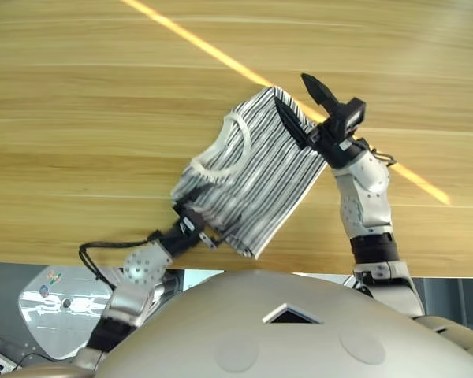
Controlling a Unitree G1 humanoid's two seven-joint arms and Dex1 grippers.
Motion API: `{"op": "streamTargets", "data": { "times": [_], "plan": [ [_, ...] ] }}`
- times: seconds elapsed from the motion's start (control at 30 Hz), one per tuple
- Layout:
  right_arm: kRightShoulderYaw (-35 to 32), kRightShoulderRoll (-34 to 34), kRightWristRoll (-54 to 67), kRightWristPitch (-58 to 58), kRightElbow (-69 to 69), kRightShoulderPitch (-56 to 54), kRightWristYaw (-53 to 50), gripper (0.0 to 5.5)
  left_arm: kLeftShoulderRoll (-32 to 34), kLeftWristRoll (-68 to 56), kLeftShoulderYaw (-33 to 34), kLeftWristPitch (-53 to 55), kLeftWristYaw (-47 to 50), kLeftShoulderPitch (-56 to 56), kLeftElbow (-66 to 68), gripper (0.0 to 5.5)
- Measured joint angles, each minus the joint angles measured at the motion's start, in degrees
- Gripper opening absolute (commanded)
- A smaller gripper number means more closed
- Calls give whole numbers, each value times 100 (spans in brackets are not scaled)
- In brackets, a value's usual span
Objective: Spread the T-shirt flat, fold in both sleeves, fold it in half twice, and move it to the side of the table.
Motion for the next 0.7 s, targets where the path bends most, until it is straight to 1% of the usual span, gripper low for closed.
{"op": "streamTargets", "data": {
  "times": [0.1, 0.2, 0.27, 0.33, 0.4, 0.47, 0.5, 0.57, 0.6, 0.63, 0.67, 0.7],
  "plan": [
    [-48, 0, 5, 234, -340, 166, -223, 316, 218, 109, 31, 4, -87, 218, -438, 520],
    [-39, 10, -72, 324, -400, 199, -344, 316, 160, 111, 367, 135, 121, -234, -677, 520],
    [75, 10, -486, 187, -224, 302, -504, 316, -218, 98, 698, 243, 564, -745, -683, 520],
    [158, -22, -802, -1, -121, 587, -574, 316, -554, 89, 850, 230, 841, -1213, -761, 520],
    [118, -201, -994, -198, -115, 761, -594, 316, -531, -141, 673, -6, 598, -1211, -1142, 520],
    [-99, -537, -1118, -443, -24, 924, -573, 316, -272, -310, 370, -163, 73, -1184, -1470, 520],
    [-219, -707, -1116, -593, 64, 1023, -528, 316, -184, -194, 335, -79, -20, -1410, -1362, 520],
    [-421, -974, -1006, -960, 253, 1151, -273, 316, -74, 177, 349, 35, -157, -2175, -698, 520],
    [-577, -1094, -784, -1110, 475, 1125, -122, 316, -2, 432, 323, 37, -323, -2749, -75, 520],
    [-792, -1121, -474, -1154, 697, 1043, -27, 316, -5, 436, 280, 35, -524, -3188, 415, 520],
    [-969, -1123, -227, -1167, 853, 938, 33, 316, -76, 384, 232, 32, -673, -3495, 740, 520],
    [-1245, -1119, 211, -1161, 1122, 680, 124, 316, -291, 329, 111, 165, -913, -4052, 1333, 520]
  ]
}}
